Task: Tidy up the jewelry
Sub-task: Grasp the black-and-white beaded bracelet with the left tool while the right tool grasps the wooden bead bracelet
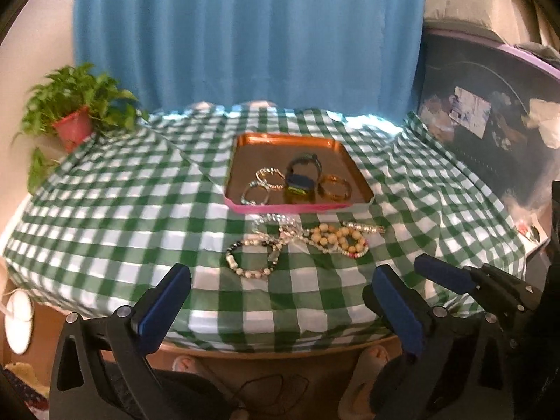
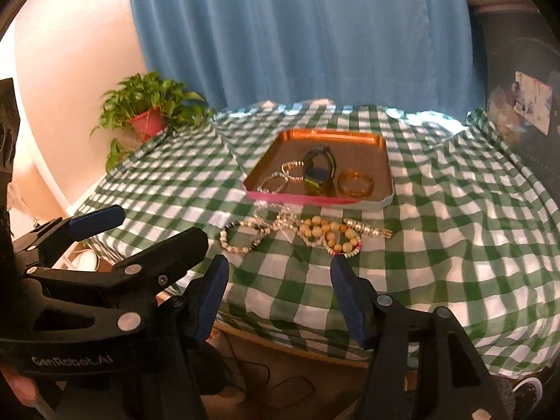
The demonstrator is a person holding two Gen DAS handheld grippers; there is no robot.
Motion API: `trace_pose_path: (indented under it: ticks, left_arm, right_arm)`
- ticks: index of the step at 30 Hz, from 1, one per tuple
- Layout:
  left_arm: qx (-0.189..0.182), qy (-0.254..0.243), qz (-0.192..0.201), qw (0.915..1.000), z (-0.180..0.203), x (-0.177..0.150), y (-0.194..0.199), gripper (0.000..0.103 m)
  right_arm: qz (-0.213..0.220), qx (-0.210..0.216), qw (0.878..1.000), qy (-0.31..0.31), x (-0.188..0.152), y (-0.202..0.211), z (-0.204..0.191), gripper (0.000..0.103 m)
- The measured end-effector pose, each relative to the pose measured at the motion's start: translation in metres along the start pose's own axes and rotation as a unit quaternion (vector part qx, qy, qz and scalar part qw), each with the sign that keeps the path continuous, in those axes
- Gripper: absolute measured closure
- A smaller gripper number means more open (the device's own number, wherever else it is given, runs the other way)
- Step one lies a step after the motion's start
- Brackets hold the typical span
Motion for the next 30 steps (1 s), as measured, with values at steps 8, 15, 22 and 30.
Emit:
trace_pose_path:
  ticks: [8, 15, 22, 30]
  left_arm:
    - [-0.003, 0.000, -0.035, 0.9994, -0.029, -0.001, -0.059, 0.000]
    - [-0.007, -0.052, -0.067, 0.9963, -0.042, 0.001, -0.106, 0.000]
    - [-0.004, -0.072, -0.088, 0.9935, -0.050, -0.002, -0.136, 0.026]
    - [-0.019, -0.073, -0.099, 0.9922, -0.058, -0.003, -0.148, 0.069]
  right_arm:
    - [-0.026, 0.021, 0.999, -0.002, -0.013, -0.046, 0.015, 0.040]
    - [-0.026, 0.020, 0.999, -0.026, -0.005, -0.074, 0.049, 0.039]
    - [-0.022, 0.025, 0.999, 0.003, 0.011, -0.102, 0.071, 0.068]
    - [-0.015, 0.044, 0.998, 0.043, 0.007, -0.127, 0.069, 0.067]
Point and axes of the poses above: each gripper's, at about its wrist camera, not at the fingertips, and y roughly against the way its jaws point, z to its right, x to its top, the point moved 10 cm from there along -y, roughly the way its jaws point, and after that the axes turned 6 degrees about y, right-handed, at the moved point
